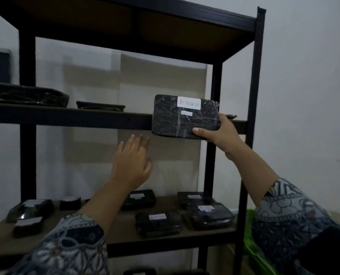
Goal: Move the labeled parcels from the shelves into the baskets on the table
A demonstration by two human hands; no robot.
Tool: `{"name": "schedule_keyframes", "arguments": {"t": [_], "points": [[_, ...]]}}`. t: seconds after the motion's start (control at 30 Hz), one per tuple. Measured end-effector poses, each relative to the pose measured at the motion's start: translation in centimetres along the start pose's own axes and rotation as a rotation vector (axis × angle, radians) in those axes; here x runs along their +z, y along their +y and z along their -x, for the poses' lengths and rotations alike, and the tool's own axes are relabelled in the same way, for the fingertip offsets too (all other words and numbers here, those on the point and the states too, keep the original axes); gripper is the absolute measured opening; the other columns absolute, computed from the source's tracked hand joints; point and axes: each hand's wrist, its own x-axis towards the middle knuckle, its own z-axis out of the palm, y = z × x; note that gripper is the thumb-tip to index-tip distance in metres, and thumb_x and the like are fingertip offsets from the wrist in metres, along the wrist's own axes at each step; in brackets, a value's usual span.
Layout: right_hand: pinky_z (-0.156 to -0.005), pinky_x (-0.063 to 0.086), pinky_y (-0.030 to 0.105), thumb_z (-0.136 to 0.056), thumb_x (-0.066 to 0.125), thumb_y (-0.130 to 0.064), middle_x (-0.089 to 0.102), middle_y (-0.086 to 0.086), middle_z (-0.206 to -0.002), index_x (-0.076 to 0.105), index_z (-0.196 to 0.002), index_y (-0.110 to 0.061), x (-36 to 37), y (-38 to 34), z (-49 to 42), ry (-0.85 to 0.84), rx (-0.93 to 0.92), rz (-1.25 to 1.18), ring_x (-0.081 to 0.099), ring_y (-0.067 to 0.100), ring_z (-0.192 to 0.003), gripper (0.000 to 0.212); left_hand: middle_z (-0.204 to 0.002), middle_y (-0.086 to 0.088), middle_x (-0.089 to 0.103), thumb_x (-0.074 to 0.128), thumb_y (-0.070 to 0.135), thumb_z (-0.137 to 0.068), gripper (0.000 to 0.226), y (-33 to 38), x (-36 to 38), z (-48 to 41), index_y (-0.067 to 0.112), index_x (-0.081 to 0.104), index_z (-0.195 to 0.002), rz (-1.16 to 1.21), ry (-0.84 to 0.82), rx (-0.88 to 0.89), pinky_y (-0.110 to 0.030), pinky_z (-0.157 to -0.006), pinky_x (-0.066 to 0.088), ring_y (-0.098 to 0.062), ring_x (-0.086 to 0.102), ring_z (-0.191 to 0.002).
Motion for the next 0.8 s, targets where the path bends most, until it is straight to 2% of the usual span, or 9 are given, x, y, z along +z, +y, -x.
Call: {"name": "schedule_keyframes", "arguments": {"t": [0.07,0.27,0.37,0.47,0.6,0.7,0.77,0.8], "points": [[-0.078,0.046,0.014,-0.066,0.085,-0.024,0.059,-0.009,-0.113,0.045,-0.129,-0.02,-0.9,1.4,2.6,0.0,0.037,0.002,0.057,0.006,-0.102,0.075,-0.131,-0.02,0.051,0.038,0.035,-0.081,0.061,1.6,0.9,1.7,0.003,0.047,-0.132,0.029,-0.037,0.013,-0.055,-0.096,0.039,-0.038,0.045,-0.124],[-0.085,0.052,0.026,-0.067,0.085,-0.026,0.06,-0.004,-0.115,0.044,-0.131,-0.02,-4.2,6.3,8.8,0.024,0.231,0.049,0.059,0.013,-0.102,0.076,-0.133,-0.013,0.049,0.045,0.035,-0.08,0.058,7.3,3.3,5.7,0.009,0.043,-0.133,0.146,-0.149,0.03,-0.049,-0.093,0.041,-0.034,0.044,-0.12],[-0.07,0.052,0.014,-0.069,0.084,-0.022,0.061,-0.004,-0.112,0.046,-0.128,-0.017,-6.6,8.6,11.6,0.04,0.289,0.069,0.061,0.01,-0.095,0.07,-0.135,-0.014,0.048,0.043,0.035,-0.079,0.059,10.2,5.1,7.2,0.009,0.044,-0.132,0.205,-0.199,0.039,-0.049,-0.095,0.041,-0.035,0.043,-0.124],[-0.086,0.054,0.031,-0.065,0.086,-0.025,0.063,0.001,-0.117,0.047,-0.129,-0.016,-9.4,11.6,13.6,0.06,0.37,0.105,0.062,0.017,-0.102,0.075,-0.134,-0.015,0.05,0.039,0.035,-0.077,0.062,13.2,7.4,8.3,0.005,0.047,-0.131,0.277,-0.235,0.055,-0.051,-0.098,0.041,-0.036,0.044,-0.125],[-0.084,0.05,0.03,-0.067,0.085,-0.024,0.062,0.001,-0.117,0.046,-0.128,-0.018,-13.6,15.6,15.9,0.088,0.459,0.151,0.061,0.017,-0.101,0.072,-0.136,-0.012,0.05,0.046,0.032,-0.08,0.059,17.7,11.1,9.8,0.007,0.047,-0.133,0.354,-0.279,0.049,-0.052,-0.099,0.04,-0.032,0.041,-0.128],[-0.094,0.049,0.038,-0.061,0.087,-0.032,0.056,0.005,-0.128,0.04,-0.136,-0.016,-17.3,19.1,17.2,0.077,0.544,0.174,0.057,0.024,-0.111,0.09,-0.138,-0.011,0.048,0.04,0.038,-0.081,0.063,21.4,14.3,11.1,0.008,0.046,-0.135,0.379,-0.33,0.056,-0.049,-0.101,0.039,-0.031,0.039,-0.131],[-0.103,0.043,0.047,-0.054,0.088,-0.042,0.046,0.007,-0.141,0.034,-0.142,-0.017,-19.6,21.3,17.6,0.075,0.582,0.19,0.049,0.028,-0.124,0.106,-0.143,-0.009,0.042,0.036,0.041,-0.082,0.066,24.0,16.3,11.7,0.01,0.041,-0.139,0.413,-0.373,0.03,-0.047,-0.105,0.035,-0.028,0.033,-0.135],[-0.105,0.04,0.046,-0.055,0.087,-0.043,0.043,0.005,-0.143,0.031,-0.144,-0.017,-20.6,22.5,17.8,0.078,0.601,0.197,0.045,0.027,-0.127,0.109,-0.145,-0.009,0.04,0.035,0.042,-0.083,0.066,25.2,17.1,12.1,0.01,0.039,-0.141,0.44,-0.394,0.016,-0.047,-0.107,0.032,-0.028,0.031,-0.136]]}}
